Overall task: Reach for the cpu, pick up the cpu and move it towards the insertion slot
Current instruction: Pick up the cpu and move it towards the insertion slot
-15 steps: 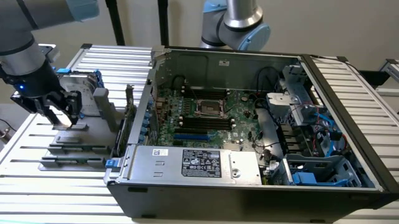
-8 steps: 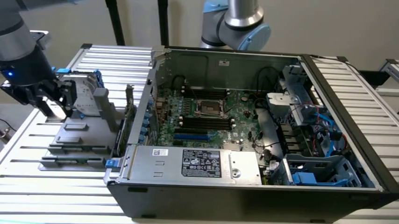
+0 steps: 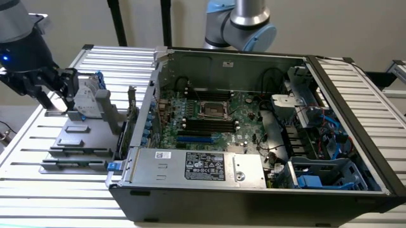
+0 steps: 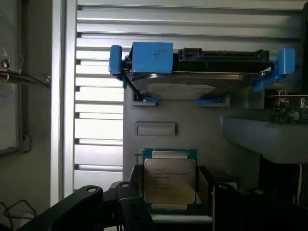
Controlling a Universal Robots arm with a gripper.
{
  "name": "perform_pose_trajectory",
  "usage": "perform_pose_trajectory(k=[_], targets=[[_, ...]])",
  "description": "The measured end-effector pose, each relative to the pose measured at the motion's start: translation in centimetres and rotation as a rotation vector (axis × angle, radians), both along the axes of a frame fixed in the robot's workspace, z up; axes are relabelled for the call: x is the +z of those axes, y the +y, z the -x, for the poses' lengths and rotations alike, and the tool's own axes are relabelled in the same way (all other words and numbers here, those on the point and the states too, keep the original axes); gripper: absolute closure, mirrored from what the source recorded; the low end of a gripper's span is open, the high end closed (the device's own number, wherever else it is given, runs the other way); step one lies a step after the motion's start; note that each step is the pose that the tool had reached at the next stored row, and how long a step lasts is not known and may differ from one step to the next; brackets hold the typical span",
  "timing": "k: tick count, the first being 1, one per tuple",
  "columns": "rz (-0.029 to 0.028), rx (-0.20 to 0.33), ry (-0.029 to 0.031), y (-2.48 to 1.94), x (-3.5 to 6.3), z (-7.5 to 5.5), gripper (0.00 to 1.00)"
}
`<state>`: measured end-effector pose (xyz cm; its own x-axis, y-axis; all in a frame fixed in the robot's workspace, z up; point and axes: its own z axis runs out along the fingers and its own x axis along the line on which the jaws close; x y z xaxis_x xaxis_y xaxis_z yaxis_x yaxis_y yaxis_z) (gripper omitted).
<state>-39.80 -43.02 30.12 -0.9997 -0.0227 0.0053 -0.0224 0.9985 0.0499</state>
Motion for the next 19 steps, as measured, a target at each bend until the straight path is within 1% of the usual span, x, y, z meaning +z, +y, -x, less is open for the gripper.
perform_pose_trajectory(k=[4,6,10,12,19], targets=[[-0.0062,0.001,0.0017,-0.06,1.69,-1.5,0.45],[-0.0111,0.002,0.0028,-0.07,2.36,-2.3,0.45],[-0.0231,0.003,0.0043,-0.08,3.6,-4.2,0.45],[-0.029,0.003,0.005,-0.08,4.12,-5.1,0.45],[-0.0455,0.003,0.0088,-0.09,5.45,-8.3,0.45]])
